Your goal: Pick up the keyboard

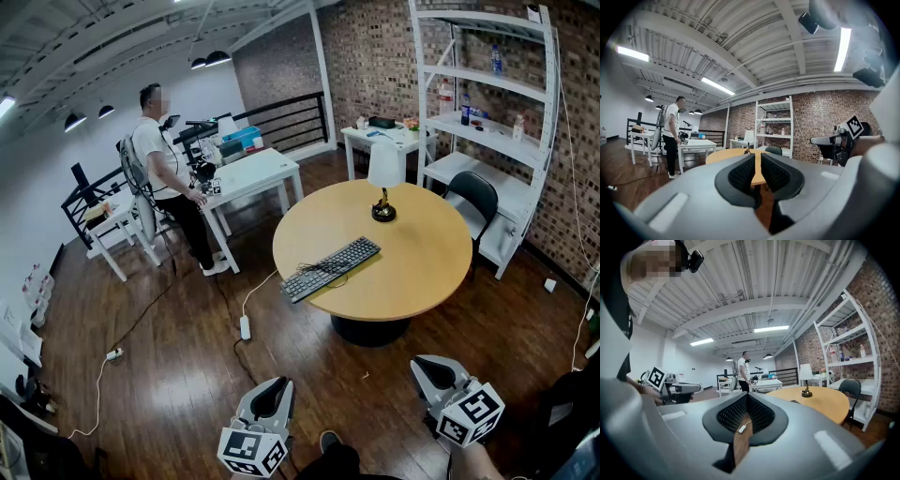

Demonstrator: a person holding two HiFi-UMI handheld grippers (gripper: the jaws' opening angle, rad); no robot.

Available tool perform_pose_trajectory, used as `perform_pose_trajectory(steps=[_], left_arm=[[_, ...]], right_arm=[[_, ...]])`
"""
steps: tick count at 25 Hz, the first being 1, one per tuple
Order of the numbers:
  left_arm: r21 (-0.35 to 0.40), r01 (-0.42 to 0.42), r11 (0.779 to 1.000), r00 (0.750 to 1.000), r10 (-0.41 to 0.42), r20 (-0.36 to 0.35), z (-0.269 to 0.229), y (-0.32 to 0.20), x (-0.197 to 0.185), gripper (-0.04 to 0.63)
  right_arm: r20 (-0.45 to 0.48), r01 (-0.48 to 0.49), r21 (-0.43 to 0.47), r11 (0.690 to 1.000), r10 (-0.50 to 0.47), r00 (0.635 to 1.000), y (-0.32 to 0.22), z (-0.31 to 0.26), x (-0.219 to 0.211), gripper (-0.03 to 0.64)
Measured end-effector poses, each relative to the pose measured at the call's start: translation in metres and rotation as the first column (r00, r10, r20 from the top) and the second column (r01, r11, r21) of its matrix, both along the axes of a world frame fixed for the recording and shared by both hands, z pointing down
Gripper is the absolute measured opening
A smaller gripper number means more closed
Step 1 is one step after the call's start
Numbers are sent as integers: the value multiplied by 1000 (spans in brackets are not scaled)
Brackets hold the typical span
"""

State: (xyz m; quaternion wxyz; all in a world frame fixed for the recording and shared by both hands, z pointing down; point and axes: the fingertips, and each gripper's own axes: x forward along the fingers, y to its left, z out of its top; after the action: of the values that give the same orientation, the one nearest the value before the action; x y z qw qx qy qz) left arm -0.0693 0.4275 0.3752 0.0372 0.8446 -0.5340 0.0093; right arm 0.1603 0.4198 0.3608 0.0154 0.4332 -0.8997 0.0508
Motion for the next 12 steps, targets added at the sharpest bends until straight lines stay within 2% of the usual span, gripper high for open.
perform_pose_trajectory(steps=[3, 4, 5, 7, 12], left_arm=[[5, 8, 1000, 1000, -8, 11, -3, -44, -24, 103], [7, 5, 1000, 1000, -5, 13, -3, -59, -31, 85], [8, -4, 1000, 1000, 4, 11, -3, -73, -38, 21], [5, -33, 999, 999, 33, -3, -2, -99, -49, 0], [-40, -69, 997, 997, 68, -29, 9, -155, -75, 0]], right_arm=[[-6, -13, -9, 1000, 13, 1000, -50, -2, -23, 2], [-4, -18, -9, 1000, 18, 1000, -66, -4, -31, 2], [-5, -23, -8, 1000, 23, 1000, -82, -6, -37, 2], [-18, -37, -8, 999, 37, 999, -111, -8, -49, 2], [-24, -55, -34, 998, 54, 998, -166, -4, -74, 2]])
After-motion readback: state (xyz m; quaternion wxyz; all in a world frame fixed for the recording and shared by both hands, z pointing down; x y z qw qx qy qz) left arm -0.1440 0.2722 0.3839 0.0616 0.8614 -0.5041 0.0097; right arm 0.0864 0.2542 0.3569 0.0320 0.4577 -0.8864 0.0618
